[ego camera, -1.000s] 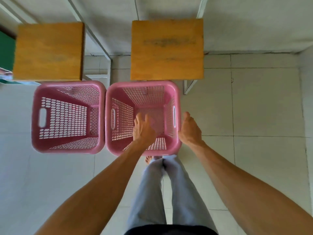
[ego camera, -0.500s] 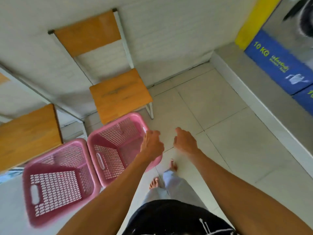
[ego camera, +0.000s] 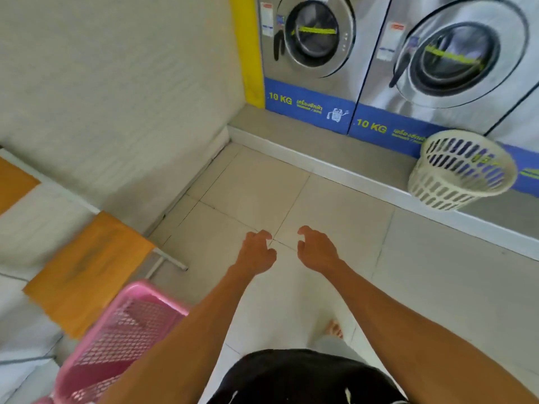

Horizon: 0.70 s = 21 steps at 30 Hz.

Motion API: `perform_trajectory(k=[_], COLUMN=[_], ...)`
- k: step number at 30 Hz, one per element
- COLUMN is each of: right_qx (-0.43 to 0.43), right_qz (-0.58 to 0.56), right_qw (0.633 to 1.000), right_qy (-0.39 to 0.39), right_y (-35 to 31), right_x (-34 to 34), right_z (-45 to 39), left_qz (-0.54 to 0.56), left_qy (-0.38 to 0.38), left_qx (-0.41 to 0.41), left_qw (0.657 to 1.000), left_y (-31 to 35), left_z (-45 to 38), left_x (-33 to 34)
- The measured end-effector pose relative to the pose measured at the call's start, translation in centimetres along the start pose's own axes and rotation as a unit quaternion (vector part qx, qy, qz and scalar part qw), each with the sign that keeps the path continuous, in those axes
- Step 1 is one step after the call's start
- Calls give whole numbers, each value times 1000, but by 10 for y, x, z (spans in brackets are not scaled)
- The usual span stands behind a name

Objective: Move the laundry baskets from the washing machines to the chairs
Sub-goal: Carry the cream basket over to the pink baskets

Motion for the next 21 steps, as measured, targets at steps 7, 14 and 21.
perform_trajectory(k=[7, 14, 21], right_qx=[101, 213, 283], right_qz=[-57, -112, -142], right_qw=[991, 959, 932], right_qy=[72, 151, 175], right_y=[163, 295, 390], right_x=[-89, -171, -203], right_z=[-1, 13, -1], left_qz=[-43, -86, -142], left_qy=[-81, -134, -186], left_qx=[87, 189, 240], left_qw=[992, 969, 942], left_y=[146, 290, 385], left_z=[-52, -79, -120], left_x=[89, 173, 233])
Point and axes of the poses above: each hand's wrist, its own z-axis away from the middle knuckle, its own x-axis out of the palm, y = z × x, the point moved 5 cm from there along -z, towards the middle knuckle, and after that the axes turned 5 degrees about z, right-handed, at the moved point
